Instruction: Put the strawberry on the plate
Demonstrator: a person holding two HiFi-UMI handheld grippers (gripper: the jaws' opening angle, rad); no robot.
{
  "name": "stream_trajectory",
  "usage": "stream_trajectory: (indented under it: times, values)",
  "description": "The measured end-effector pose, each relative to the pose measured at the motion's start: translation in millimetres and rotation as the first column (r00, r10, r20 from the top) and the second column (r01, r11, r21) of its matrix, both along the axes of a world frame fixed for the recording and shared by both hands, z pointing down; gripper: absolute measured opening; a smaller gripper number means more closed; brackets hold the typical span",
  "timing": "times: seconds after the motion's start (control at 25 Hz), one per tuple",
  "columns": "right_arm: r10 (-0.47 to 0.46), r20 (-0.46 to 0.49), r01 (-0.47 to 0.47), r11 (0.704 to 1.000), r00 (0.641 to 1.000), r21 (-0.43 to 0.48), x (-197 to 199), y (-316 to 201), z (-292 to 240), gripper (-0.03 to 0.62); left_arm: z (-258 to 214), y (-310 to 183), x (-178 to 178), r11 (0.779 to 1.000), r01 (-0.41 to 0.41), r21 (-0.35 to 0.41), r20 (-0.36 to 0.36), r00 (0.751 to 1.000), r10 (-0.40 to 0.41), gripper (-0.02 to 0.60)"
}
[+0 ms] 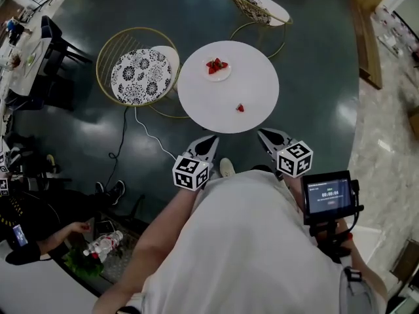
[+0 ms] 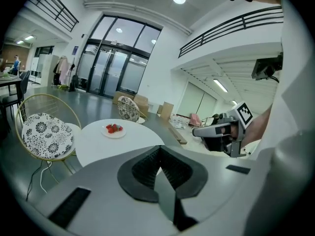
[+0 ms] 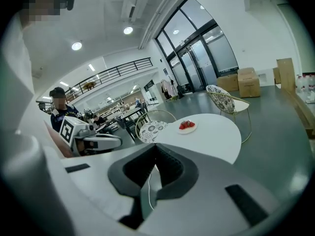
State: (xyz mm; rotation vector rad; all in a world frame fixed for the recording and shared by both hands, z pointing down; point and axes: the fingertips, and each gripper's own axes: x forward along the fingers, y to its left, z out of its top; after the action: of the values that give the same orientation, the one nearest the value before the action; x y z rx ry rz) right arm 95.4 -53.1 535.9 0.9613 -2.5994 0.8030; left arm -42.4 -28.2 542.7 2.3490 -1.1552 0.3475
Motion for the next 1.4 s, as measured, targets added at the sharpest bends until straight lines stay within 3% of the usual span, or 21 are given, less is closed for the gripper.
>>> stream_trajectory:
  times: [0.36,0.64,0.88,1.08,1.4]
  values:
    - [-0.010,-0.074,0.007,0.999,0.997,-0.048,-16.0,-27.5,17.0,0.006,3.5,-24.8,-24.9,1.000,0.008,-0.011,-0.006,1.000,-0.009,0.006]
    - [-0.101,-0.149,0.083,0.988,0.984,-0.128,-24.9,-47.8,50.0,0.006,12.7,-34.2,-33.1,0.997,0.059,-0.054,-0.009,0.998,-0.059,0.006]
    - [-0.218,-0.231,0.174,0.965,0.948,-0.197,-36.9,-73.2,88.3,0.006,18.3,-48.0,-37.9,0.992,0.097,-0.083,0.009,0.995,-0.096,0.006]
    - [-0.333,-0.312,0.267,0.934,0.890,-0.236,-49.0,-87.2,133.9,0.008,33.0,-58.8,-50.9,0.981,0.155,-0.117,0.025,0.988,-0.153,0.006]
    - [-0.366,-0.423,0.287,0.928,0.829,-0.239,-46.4,-103.2,149.0,0.009,25.6,-58.0,-62.8,0.967,0.213,-0.136,0.029,0.977,-0.211,0.006]
